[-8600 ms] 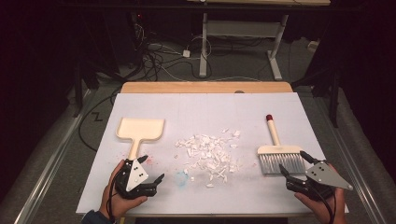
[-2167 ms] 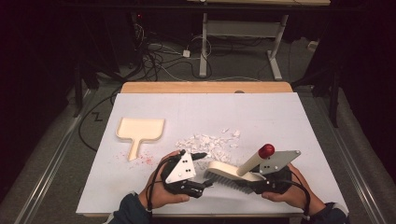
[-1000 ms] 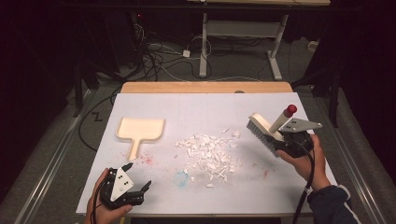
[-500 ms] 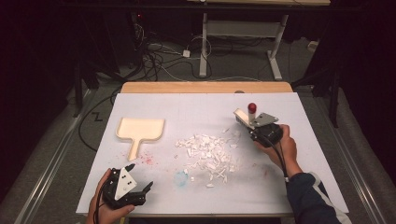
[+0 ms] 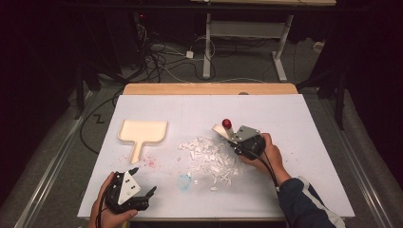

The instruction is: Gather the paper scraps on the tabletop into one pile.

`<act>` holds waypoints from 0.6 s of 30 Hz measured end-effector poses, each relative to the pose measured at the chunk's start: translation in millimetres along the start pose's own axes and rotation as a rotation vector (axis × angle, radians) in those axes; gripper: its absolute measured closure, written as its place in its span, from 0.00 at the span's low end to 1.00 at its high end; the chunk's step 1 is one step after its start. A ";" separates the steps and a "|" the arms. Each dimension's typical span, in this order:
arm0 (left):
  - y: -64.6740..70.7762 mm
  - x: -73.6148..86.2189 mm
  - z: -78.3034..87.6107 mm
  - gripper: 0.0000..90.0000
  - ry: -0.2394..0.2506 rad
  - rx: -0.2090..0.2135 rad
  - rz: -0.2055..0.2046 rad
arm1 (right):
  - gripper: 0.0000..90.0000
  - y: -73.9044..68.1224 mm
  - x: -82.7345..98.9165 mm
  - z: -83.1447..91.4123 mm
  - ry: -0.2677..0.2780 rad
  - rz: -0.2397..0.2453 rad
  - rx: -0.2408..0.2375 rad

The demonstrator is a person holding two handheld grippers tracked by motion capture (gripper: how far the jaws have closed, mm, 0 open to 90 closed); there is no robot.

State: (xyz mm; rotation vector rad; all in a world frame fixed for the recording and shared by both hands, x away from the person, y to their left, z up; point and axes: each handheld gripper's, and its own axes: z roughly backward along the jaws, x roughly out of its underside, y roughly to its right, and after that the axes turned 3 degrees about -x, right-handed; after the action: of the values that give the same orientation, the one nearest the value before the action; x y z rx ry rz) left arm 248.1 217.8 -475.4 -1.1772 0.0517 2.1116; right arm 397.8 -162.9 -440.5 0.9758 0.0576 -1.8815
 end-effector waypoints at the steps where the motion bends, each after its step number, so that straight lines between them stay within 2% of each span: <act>1: 0.1 0.0 0.2 0.18 0.000 0.000 0.000 | 0.75 -7.5 -1.2 5.8 0.014 0.016 -0.042; 2: 0.1 0.1 0.6 0.18 0.000 0.002 -0.002 | 0.75 -7.5 -1.2 5.8 0.014 0.016 -0.042; 3: 0.3 0.0 0.8 0.18 0.001 0.003 -0.002 | 0.75 -15.2 -2.4 12.7 0.032 0.044 -0.082; 6: 0.6 -0.3 0.8 0.18 0.001 0.005 -0.005 | 0.75 -21.7 -3.7 17.3 0.037 0.059 -0.096; 7: 0.5 -0.5 0.9 0.18 0.001 0.007 -0.007 | 0.75 -23.9 -4.6 19.9 0.034 0.076 -0.102; 9: 0.5 -0.8 1.1 0.18 0.003 0.010 -0.007 | 0.75 -26.4 -6.3 25.7 0.041 0.067 -0.102; 12: 0.6 -1.1 1.2 0.18 0.006 0.012 -0.008 | 0.75 -22.8 -7.7 34.2 0.057 0.046 -0.084; 13: 0.5 -1.1 1.2 0.18 0.007 0.012 -0.009 | 0.75 -17.1 -7.6 44.1 0.067 0.033 -0.058; 16: 0.3 -1.1 1.1 0.18 0.007 0.014 -0.009 | 0.75 -12.4 -5.6 53.2 0.078 0.011 -0.049; 17: 0.2 -1.1 1.1 0.18 0.006 0.014 -0.011 | 0.75 -7.2 -1.8 63.4 0.092 -0.010 -0.033; 18: 0.4 -1.1 1.1 0.18 0.005 0.014 -0.011 | 0.75 -7.2 -1.8 63.4 0.092 -0.010 -0.033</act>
State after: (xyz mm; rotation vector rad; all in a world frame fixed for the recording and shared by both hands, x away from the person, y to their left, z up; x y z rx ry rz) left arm 247.5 217.3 -474.0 -1.1714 0.0622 2.0956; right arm 354.7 -185.1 -399.0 1.0406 0.1486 -1.8385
